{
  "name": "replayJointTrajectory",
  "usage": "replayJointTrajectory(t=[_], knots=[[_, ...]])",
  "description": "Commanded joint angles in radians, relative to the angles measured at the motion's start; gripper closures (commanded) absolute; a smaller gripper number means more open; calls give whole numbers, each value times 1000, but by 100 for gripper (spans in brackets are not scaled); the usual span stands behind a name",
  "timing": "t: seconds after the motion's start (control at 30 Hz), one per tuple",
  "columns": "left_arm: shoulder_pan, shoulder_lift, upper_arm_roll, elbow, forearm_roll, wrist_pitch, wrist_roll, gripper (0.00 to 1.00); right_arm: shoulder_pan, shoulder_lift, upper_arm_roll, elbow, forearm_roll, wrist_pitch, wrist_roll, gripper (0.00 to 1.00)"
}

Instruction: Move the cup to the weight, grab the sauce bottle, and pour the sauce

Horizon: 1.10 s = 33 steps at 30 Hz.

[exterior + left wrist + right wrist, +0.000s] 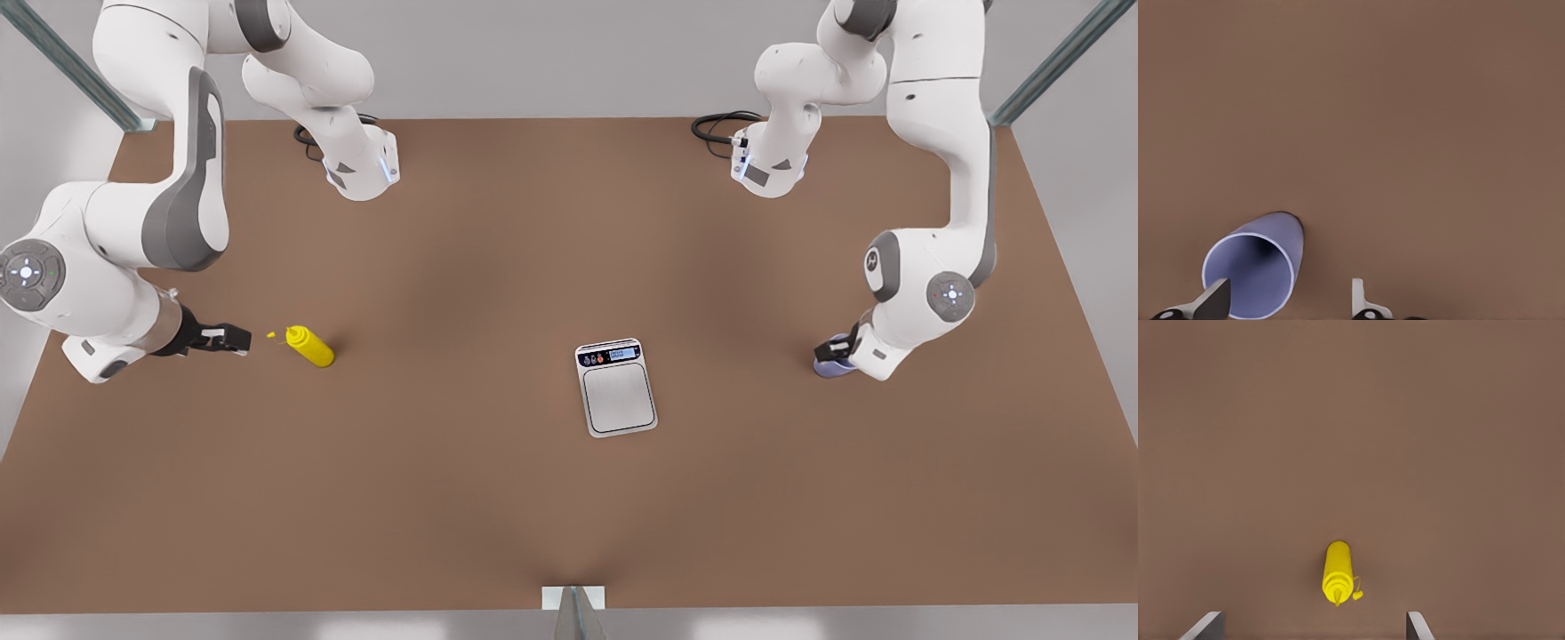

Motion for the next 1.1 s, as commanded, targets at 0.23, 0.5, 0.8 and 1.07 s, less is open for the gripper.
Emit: replayJointTrajectory(t=[0.23,0.5,0.8,1.07], knots=[[0,52,0,-55,0,80,0,18,11,8,1,0,-2,2,0,0],[0,93,0,-74,0,134,-2,40,11,18,1,2,-2,11,0,0],[0,112,2,-104,0,198,-5,79,13,18,1,2,-5,16,0,0],[-1,104,2,-104,0,198,-3,79,-217,26,0,-47,116,50,-1004,0]])
